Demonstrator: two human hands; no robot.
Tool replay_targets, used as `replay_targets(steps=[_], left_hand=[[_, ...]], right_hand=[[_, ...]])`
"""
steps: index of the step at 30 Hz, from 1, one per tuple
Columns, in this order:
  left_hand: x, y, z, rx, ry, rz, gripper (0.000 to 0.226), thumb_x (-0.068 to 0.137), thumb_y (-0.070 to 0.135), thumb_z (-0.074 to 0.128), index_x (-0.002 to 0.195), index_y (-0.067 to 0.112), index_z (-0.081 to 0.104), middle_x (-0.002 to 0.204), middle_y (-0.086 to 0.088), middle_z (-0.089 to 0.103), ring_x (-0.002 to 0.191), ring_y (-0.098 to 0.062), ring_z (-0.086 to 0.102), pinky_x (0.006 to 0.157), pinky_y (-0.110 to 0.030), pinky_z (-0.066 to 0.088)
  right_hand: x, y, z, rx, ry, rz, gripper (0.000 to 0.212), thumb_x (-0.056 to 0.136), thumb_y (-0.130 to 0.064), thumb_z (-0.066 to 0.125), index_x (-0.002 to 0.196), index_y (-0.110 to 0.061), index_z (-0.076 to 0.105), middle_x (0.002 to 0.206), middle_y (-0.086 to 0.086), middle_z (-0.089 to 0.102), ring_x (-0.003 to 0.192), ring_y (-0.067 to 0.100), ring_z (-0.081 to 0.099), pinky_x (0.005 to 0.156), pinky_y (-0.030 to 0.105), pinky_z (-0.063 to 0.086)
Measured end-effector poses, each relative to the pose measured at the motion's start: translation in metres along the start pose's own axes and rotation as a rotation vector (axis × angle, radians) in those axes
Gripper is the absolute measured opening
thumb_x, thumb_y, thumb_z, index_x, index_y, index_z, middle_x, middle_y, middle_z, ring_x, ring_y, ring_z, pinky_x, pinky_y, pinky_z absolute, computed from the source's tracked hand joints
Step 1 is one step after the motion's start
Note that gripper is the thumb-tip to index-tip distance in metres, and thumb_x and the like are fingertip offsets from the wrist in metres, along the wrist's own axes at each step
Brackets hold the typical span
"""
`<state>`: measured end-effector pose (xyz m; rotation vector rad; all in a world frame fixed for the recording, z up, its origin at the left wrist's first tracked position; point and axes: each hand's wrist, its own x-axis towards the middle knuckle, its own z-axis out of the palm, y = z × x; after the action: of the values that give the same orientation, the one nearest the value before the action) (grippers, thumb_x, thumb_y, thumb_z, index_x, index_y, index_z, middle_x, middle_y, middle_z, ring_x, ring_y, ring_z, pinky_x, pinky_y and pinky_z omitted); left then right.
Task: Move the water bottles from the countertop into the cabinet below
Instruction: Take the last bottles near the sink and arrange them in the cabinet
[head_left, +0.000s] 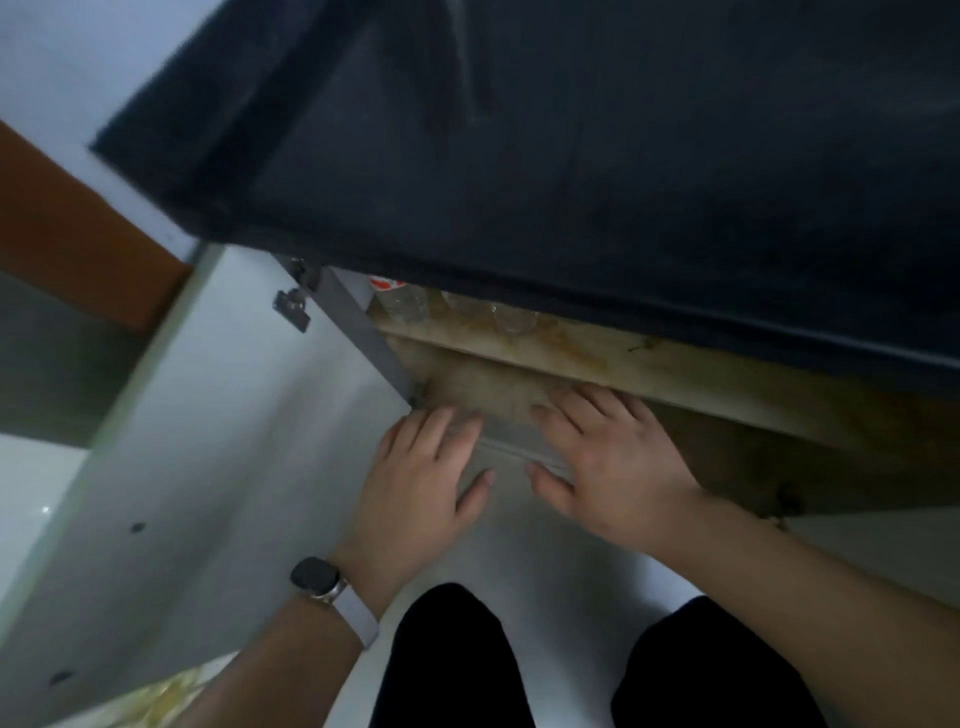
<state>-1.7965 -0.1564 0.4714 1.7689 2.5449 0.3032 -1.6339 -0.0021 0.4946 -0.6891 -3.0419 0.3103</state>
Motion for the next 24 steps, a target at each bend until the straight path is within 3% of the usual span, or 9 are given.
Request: replay_targets(steps=[5,10,15,19,24], left_hand=[[-0.017,0.025,-0.095,0.068,-0.073,0.029,0.055,0.091,0.048,0.051,0.132,0.014,0.064,0.132,-0.011,0.063,0.121,-0.034,0.057,0.102,-0.047,0.04],[-0.014,0.059,-0.193,0.122,-0.08,0.093,0.052,0.091,0.048,0.049,0.13,0.016,0.064,0.135,-0.011,0.062,0.123,-0.032,0.058,0.102,-0.047,0.046],[0.003,0.091,-0.275,0.112,-0.019,0.166,0.052,0.094,0.05,0.048,0.131,0.018,0.064,0.135,-0.009,0.063,0.126,-0.03,0.057,0.105,-0.047,0.045],[0.027,0.107,-0.317,0.068,0.104,0.294,0.051,0.094,0.048,0.05,0.133,0.017,0.064,0.139,-0.009,0.061,0.13,-0.029,0.054,0.107,-0.049,0.044],[0.051,0.117,-0.356,0.018,0.198,0.477,0.052,0.093,0.046,0.052,0.135,0.017,0.063,0.14,-0.009,0.06,0.132,-0.029,0.052,0.11,-0.051,0.041]], right_hand=[[-0.038,-0.025,-0.093,-0.014,-0.1,-0.006,0.054,0.085,-0.053,0.048,0.121,-0.016,0.064,0.121,0.009,0.063,0.113,0.033,0.058,0.094,0.046,0.047],[-0.065,-0.04,-0.195,-0.009,-0.127,0.028,0.052,0.084,-0.052,0.044,0.119,-0.019,0.064,0.119,0.005,0.065,0.113,0.03,0.058,0.094,0.046,0.049],[-0.082,-0.046,-0.289,-0.062,0.022,0.076,0.051,0.081,-0.052,0.045,0.113,-0.02,0.069,0.118,0.005,0.068,0.11,0.031,0.063,0.093,0.045,0.052],[-0.088,-0.045,-0.341,-0.168,0.093,0.134,0.055,0.082,-0.058,0.053,0.124,-0.025,0.065,0.126,0.0,0.066,0.117,0.025,0.061,0.096,0.043,0.05],[-0.109,-0.063,-0.378,-0.193,0.217,0.287,0.055,0.086,-0.057,0.048,0.127,-0.023,0.064,0.129,0.001,0.064,0.122,0.026,0.058,0.102,0.044,0.045]])
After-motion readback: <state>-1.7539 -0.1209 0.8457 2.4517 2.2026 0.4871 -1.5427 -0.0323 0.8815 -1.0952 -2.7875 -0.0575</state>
